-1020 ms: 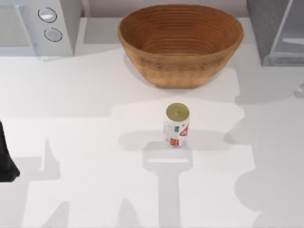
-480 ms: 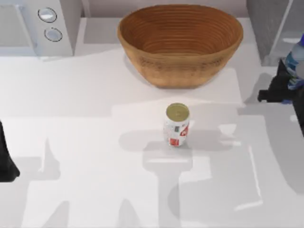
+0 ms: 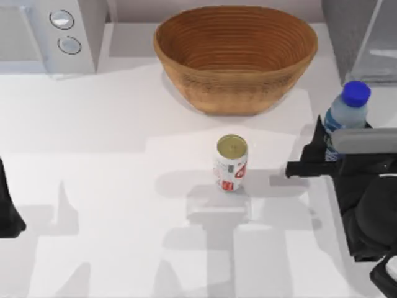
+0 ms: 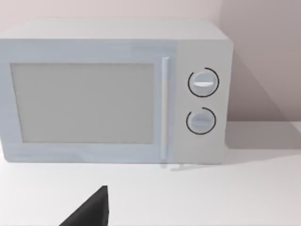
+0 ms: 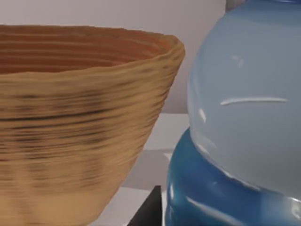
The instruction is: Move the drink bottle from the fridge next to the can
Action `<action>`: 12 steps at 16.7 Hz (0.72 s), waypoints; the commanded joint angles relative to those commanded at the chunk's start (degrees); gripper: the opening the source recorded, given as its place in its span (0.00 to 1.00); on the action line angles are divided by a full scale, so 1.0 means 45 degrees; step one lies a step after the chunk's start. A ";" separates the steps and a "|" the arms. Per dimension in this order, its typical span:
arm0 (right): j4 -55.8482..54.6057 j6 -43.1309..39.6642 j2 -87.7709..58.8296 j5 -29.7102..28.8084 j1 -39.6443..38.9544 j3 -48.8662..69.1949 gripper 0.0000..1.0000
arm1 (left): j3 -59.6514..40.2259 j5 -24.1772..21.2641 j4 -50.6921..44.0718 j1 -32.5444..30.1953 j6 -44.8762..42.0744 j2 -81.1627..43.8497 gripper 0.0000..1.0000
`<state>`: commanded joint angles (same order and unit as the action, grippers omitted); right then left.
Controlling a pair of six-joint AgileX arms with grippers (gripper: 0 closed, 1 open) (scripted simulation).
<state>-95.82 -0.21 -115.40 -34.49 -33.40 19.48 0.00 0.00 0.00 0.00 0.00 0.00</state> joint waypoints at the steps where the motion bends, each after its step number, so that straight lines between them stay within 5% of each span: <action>1: -0.0013 -0.0001 0.0006 -0.0034 -0.0035 -0.0016 0.00 | 0.0000 0.0000 0.0000 0.0000 0.0000 0.0000 1.00; 9: -0.0012 -0.0001 0.0007 -0.0034 -0.0035 -0.0016 0.00 | 0.0000 0.0000 0.0000 0.0000 0.0000 0.0000 1.00; 12: -0.0012 -0.0001 0.0007 -0.0034 -0.0035 -0.0016 0.23 | 0.0000 0.0000 0.0000 0.0000 0.0000 0.0000 1.00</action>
<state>-95.88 -0.21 -115.37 -34.64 -33.55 19.41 0.00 0.00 0.00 0.00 0.00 0.00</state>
